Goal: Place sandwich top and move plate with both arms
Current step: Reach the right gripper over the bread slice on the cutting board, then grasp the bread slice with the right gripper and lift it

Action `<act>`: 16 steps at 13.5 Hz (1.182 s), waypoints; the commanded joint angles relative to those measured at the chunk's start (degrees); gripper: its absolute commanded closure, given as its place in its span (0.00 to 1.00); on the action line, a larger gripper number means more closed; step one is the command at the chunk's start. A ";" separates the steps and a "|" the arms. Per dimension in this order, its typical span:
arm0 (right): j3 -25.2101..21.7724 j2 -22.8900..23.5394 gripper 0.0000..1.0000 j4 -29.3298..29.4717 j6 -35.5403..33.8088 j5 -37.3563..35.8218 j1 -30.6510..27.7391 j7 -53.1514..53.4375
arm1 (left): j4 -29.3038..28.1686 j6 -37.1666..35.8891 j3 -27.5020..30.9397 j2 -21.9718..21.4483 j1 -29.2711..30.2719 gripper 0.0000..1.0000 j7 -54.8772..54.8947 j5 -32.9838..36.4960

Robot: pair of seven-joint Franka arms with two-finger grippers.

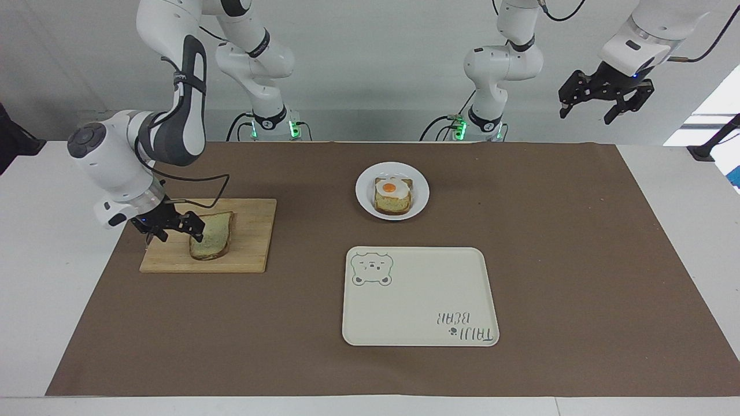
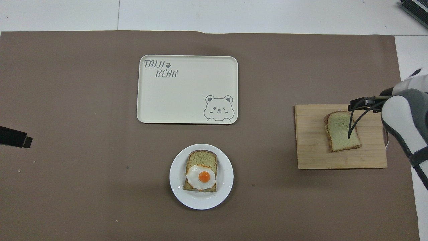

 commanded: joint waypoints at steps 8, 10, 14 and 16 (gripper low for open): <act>0.63 -0.36 0.00 -9.34 3.03 7.48 -3.22 -10.74 | -1.73 0.02 0.01 -1.59 0.53 0.00 0.75 -0.53; 0.63 -0.36 0.36 -9.43 3.12 7.48 -3.31 -11.52 | -1.73 0.02 0.01 -1.59 0.53 0.00 0.75 -0.53; 0.63 -0.27 1.00 -9.43 3.21 7.48 -3.04 -11.88 | -1.82 -0.24 0.01 -1.59 0.45 0.00 0.67 -0.53; 0.55 -0.27 1.00 -9.43 3.12 7.48 -2.96 -11.88 | -1.82 -0.24 0.01 -1.59 0.27 0.00 0.49 -0.53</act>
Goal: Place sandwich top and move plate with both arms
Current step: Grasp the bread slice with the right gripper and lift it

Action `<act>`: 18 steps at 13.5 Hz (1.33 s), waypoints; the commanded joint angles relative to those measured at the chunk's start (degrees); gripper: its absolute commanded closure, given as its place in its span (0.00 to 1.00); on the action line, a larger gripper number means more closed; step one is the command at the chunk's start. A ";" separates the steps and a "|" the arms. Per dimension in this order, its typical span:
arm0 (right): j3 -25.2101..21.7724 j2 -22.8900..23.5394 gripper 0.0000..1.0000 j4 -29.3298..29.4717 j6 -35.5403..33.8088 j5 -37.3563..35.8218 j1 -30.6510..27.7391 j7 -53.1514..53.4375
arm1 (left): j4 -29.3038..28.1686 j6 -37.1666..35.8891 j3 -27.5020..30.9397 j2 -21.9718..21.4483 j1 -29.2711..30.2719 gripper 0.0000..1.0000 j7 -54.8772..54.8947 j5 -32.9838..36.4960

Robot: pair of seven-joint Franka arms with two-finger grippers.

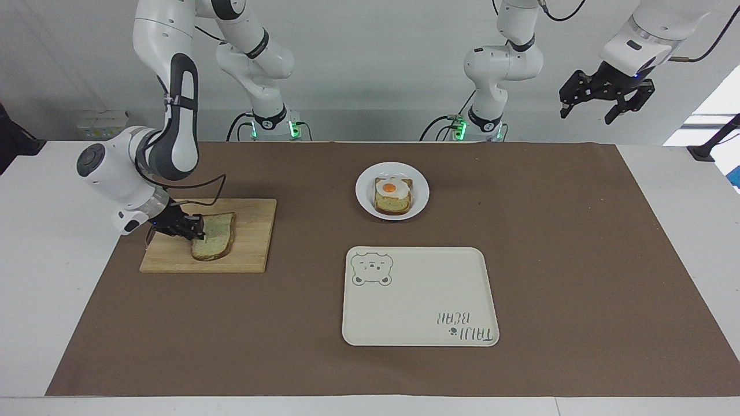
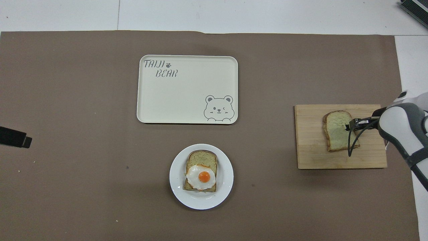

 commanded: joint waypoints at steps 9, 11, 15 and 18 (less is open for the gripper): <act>0.64 -1.87 1.00 4.40 -3.26 1.72 -1.58 -5.14 | -1.81 -0.03 -0.13 -1.59 0.27 0.00 0.48 -0.53; 0.64 -2.84 1.00 6.78 -6.94 1.72 -1.58 -5.14 | -1.73 0.23 -0.04 -1.59 0.18 0.00 0.48 -0.53; 0.81 -6.61 1.00 7.93 -14.85 1.72 -1.40 -5.32 | -1.73 0.23 -0.04 -1.59 0.18 0.00 0.66 -0.53; 0.73 -7.76 1.00 7.93 -20.31 4.25 -1.22 -7.24 | -1.73 0.32 -0.13 -1.59 -0.08 0.00 0.92 -0.53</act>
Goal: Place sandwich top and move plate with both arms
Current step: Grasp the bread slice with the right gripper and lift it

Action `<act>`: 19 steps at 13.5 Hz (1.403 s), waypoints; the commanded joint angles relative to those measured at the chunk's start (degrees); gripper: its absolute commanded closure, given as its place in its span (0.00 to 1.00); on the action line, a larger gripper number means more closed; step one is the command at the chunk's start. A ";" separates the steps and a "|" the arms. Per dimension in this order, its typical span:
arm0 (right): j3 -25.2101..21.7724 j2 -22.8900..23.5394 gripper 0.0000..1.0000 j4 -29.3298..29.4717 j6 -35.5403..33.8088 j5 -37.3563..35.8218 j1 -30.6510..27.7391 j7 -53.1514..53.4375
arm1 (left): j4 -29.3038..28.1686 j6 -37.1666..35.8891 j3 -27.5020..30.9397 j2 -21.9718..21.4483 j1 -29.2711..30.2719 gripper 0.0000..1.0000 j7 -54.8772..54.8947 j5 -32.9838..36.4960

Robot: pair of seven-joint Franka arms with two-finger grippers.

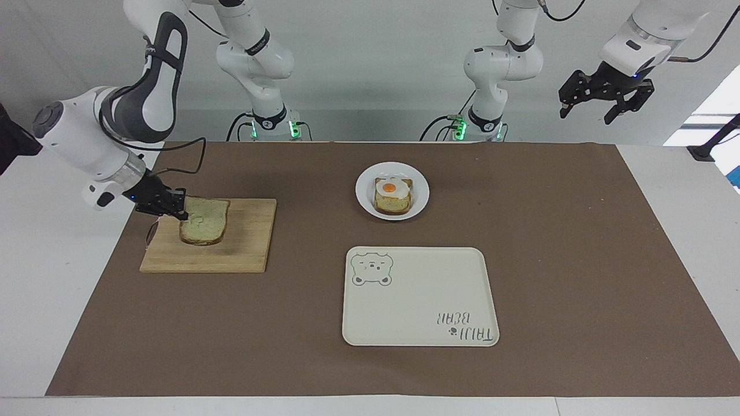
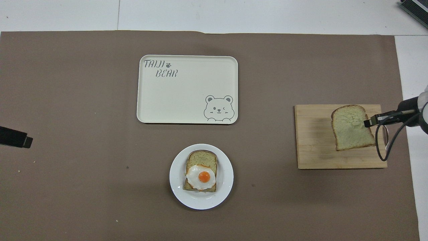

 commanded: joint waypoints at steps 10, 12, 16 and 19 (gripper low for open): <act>0.60 -2.03 1.00 -1.49 -10.28 7.16 7.63 -2.08 | -1.73 -0.03 -0.02 -1.58 -0.08 0.00 0.83 -0.48; 0.60 -1.95 1.00 -1.58 -9.58 7.33 11.76 2.47 | -1.73 -0.03 -0.02 -1.58 -0.08 0.00 0.83 -0.48; 0.60 -2.56 1.00 -2.81 -6.42 7.51 18.88 10.12 | -1.73 -0.03 -0.02 -1.58 -0.08 0.00 0.83 -0.48; 0.60 -2.65 1.00 -2.81 -3.34 7.59 25.73 18.03 | -1.73 -0.11 -0.02 -1.58 -0.08 0.00 0.83 -0.48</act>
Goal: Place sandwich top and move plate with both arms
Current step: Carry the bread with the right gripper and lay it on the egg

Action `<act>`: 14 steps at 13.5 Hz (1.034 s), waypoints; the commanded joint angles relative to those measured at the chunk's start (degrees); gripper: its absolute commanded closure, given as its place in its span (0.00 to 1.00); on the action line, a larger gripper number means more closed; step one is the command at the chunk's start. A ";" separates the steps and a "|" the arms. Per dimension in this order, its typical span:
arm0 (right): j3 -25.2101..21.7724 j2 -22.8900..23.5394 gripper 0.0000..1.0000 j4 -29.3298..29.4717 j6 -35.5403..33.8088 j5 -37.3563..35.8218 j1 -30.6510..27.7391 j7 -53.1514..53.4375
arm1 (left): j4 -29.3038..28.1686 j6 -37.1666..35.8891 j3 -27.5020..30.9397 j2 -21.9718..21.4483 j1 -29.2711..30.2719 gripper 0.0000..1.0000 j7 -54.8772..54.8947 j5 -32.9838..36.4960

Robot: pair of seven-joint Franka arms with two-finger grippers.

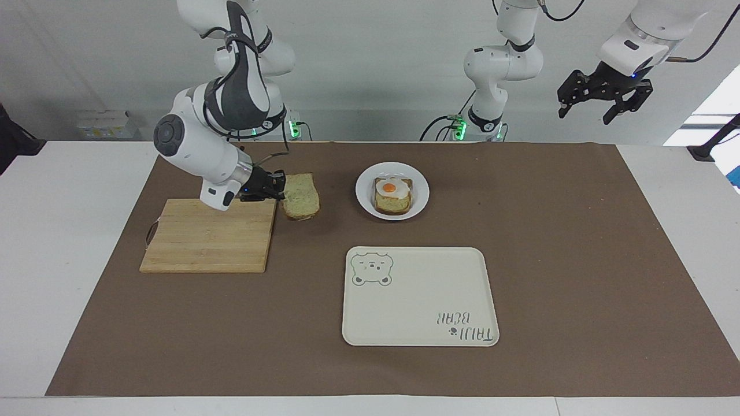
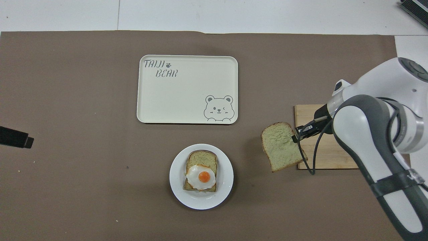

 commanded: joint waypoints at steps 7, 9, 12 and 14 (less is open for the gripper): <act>-0.16 -0.95 1.00 -2.78 13.42 6.51 18.20 24.03 | -1.73 0.24 0.16 -1.58 -0.07 0.00 0.79 -0.46; -0.16 -0.60 1.00 -3.74 15.35 6.51 21.27 26.68 | -1.73 0.15 0.16 -1.58 -0.07 0.00 0.70 -0.46; -0.16 -0.42 1.00 -6.55 17.64 6.51 24.09 27.04 | -1.73 -0.11 0.16 -1.58 -0.07 0.00 0.70 -0.46; -0.16 0.54 1.00 -7.09 20.01 6.51 25.59 28.52 | -1.73 -0.02 0.16 -1.58 -0.07 0.00 0.70 -0.46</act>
